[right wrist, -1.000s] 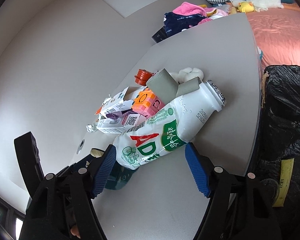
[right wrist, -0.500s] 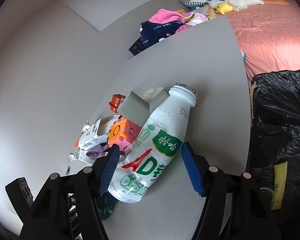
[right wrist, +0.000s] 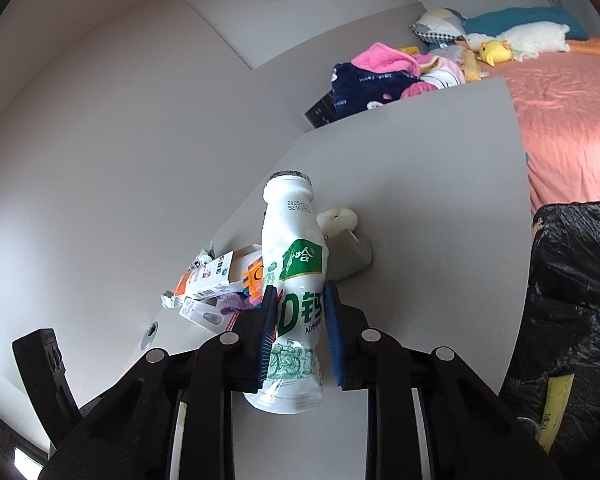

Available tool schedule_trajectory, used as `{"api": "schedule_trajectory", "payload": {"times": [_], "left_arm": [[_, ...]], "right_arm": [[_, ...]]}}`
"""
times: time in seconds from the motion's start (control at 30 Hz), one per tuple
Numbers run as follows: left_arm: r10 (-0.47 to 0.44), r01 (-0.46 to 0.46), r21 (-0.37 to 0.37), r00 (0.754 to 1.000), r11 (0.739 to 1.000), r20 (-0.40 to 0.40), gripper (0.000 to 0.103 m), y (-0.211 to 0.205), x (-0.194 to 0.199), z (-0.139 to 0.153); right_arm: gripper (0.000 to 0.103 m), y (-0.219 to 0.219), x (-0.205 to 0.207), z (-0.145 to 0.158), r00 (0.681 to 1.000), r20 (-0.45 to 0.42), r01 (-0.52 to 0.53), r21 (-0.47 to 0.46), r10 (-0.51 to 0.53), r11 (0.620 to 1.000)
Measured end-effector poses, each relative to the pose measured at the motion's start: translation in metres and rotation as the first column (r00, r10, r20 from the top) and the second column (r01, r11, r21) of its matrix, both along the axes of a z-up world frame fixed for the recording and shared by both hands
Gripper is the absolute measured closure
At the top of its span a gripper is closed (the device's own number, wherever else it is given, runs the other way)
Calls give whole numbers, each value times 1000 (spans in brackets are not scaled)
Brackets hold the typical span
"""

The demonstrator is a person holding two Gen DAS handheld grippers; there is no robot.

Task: Collect trash
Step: 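Grasp the white AD drink bottle with the right tool, then carry the toy and bottle over the trash bag and release both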

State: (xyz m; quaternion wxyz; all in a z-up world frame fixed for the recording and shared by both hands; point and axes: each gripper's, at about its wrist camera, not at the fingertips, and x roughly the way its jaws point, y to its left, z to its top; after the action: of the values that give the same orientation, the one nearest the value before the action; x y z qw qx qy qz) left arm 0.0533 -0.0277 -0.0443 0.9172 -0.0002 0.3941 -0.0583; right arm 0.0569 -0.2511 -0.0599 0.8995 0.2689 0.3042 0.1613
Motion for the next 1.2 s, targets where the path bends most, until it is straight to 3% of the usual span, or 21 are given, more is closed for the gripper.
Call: {"api": "schedule_trajectory", "payload": {"times": [0.4, 1.2], "left_arm": [[-38, 39, -13, 998, 999, 49, 63, -23, -12, 24], [-225, 231, -36, 967, 972, 122, 63, -134, -43, 58]], "right_arm": [[78, -30, -30, 28, 996, 74, 52, -23, -50, 998], [78, -131, -108, 65, 956, 174, 243, -26, -235, 970]]}}
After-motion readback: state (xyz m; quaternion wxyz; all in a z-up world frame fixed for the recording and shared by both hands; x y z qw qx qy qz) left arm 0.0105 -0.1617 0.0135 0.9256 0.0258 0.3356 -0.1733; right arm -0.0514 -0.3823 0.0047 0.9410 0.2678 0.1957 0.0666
